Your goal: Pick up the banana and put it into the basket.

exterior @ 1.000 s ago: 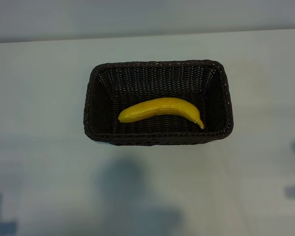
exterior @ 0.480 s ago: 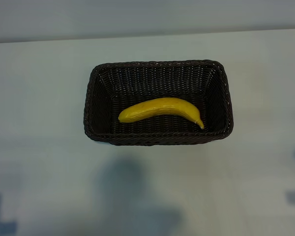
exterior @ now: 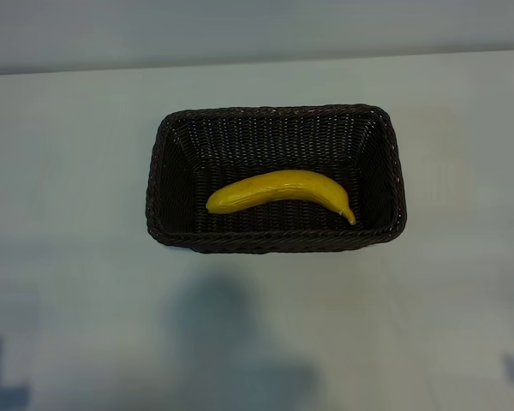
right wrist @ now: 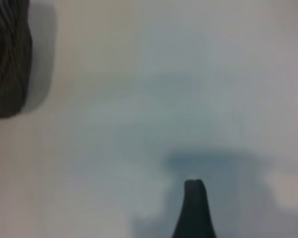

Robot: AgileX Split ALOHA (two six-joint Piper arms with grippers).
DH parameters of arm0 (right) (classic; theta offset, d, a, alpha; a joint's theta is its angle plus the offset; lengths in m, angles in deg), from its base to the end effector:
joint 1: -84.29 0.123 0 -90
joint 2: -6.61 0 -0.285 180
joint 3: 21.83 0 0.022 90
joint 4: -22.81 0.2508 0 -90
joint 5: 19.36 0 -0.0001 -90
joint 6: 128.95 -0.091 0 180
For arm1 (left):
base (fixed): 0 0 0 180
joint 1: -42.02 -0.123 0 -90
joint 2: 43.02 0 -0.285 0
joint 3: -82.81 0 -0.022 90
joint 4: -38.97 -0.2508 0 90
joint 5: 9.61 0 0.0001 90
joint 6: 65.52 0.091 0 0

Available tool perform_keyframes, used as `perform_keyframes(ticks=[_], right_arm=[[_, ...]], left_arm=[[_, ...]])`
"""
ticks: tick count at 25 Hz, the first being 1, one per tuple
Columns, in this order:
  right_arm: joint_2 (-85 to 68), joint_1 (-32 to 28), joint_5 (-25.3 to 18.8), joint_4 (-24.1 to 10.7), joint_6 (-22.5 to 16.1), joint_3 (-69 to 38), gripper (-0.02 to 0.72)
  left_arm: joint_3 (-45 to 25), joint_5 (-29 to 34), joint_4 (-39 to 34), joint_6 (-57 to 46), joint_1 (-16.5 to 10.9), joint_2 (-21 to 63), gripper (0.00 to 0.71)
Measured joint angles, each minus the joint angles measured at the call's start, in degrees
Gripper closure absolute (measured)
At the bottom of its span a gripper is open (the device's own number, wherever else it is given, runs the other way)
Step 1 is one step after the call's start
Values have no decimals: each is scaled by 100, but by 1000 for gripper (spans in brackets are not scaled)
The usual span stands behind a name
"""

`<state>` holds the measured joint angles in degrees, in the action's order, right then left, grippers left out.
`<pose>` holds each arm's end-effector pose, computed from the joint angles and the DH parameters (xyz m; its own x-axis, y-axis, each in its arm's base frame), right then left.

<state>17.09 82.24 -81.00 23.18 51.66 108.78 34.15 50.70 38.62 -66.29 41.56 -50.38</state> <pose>0.0032 0.0004 0.2721 -0.5225 0.0111 -0.8526 0.0270 0.9996 -0.0035 -0.0055 0.0004 0.2775 -0.4434 -0.0140 -0.8962 -0.0174 0.9998 -0.0070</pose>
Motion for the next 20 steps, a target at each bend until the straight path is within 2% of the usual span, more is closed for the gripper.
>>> perform_keyframes(ticks=[7,20], right_arm=[[-311,0,-6,0,-13,0,148],[-311,0,-6,0,-20,0,212]], left_arm=[[0,0,0,-23,0,0,142],[0,0,0,-23,0,0,142]])
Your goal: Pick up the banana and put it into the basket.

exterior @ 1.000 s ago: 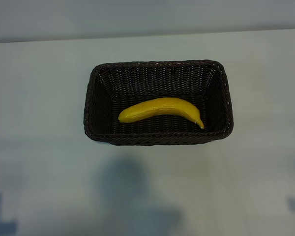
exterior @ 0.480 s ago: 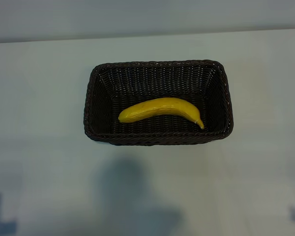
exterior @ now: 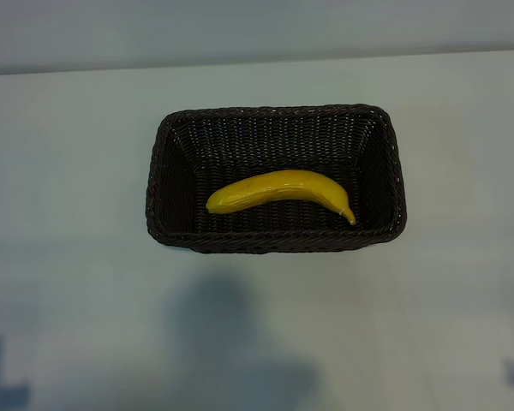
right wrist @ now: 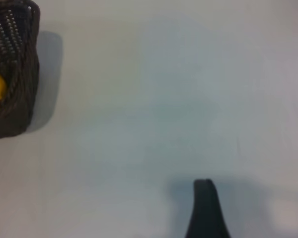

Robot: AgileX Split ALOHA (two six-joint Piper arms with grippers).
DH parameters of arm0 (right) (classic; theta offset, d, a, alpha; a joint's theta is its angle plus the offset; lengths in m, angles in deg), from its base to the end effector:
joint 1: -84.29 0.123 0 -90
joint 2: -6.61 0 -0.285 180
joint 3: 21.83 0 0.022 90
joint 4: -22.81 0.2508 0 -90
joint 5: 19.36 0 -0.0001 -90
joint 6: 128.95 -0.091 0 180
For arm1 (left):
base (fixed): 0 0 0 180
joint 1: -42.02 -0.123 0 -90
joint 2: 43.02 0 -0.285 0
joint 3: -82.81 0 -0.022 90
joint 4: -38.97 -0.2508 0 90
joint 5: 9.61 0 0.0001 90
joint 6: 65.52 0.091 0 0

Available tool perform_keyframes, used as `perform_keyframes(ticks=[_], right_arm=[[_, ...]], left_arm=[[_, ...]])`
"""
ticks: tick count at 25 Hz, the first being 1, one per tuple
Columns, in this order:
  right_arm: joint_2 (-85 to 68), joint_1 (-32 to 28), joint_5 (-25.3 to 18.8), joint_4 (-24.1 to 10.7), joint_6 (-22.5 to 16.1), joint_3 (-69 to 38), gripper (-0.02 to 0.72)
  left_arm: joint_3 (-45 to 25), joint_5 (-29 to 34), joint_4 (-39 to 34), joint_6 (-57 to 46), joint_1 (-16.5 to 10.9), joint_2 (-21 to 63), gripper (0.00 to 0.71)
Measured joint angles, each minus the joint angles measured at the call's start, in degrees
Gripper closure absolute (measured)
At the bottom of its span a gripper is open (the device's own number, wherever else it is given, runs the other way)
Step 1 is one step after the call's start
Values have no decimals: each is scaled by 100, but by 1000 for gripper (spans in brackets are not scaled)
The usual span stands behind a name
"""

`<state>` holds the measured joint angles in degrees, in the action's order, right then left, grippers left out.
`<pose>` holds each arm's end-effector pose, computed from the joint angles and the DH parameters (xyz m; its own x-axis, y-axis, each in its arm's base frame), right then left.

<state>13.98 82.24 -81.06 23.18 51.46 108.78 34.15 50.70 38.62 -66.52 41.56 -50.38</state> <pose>-0.0050 0.0007 0.2720 -0.4764 0.0130 -0.8792 0.0288 0.9996 -0.0009 -0.0055 0.0004 0.2775 -0.4433 -0.0180 -0.8962 -0.0192 0.9998 -0.0106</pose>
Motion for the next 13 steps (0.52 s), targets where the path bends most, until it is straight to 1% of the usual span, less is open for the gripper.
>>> perform_keyframes(ticks=[13], right_arm=[[0,0,0,0,0,0,316]], left_arm=[[0,0,0,5,0,0,142]])
